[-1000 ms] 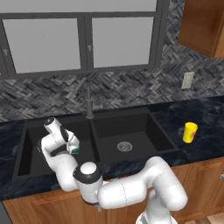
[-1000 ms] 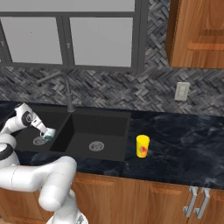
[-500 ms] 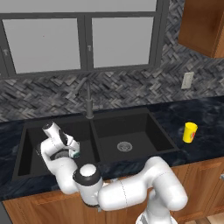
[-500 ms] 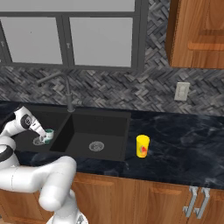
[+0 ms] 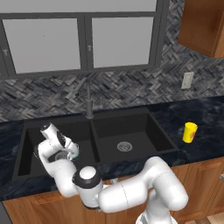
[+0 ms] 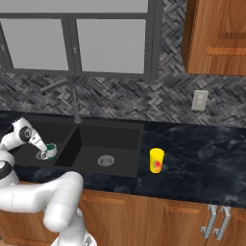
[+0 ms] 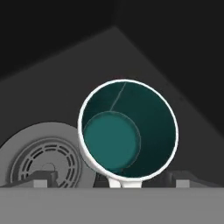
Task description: Place the mug in the left basin and the cup in the right basin of the sink.
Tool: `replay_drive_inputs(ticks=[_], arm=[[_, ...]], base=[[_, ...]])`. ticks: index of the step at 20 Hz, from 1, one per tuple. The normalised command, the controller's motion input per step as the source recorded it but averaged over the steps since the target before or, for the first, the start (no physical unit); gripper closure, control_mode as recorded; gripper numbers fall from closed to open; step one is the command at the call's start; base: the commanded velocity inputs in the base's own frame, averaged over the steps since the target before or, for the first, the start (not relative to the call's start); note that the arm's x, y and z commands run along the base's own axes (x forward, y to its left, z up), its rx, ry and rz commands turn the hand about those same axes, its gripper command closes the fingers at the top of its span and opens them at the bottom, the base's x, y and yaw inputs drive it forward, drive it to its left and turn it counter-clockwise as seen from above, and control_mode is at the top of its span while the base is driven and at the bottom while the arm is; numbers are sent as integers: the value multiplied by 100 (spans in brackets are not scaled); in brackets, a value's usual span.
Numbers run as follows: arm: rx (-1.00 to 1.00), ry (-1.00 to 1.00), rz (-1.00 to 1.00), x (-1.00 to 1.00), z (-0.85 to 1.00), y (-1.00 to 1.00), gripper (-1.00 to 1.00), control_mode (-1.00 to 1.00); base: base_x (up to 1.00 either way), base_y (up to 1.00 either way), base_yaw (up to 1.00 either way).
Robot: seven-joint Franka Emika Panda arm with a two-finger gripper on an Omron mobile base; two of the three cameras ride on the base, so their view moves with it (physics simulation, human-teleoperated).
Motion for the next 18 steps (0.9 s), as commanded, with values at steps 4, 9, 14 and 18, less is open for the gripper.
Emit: replay_drive_inputs(ticks=[4, 9, 14, 18], arm=[[0, 4, -4, -25, 7, 3, -100, -100], [0, 25, -5, -19, 21, 0, -100, -100], [0, 11, 0, -27, 29, -2, -100, -100], [0, 0, 0, -35, 29, -3, -100, -100]], base=[[0, 0, 0], [0, 0, 0], [0, 0, 0], [0, 0, 0]])
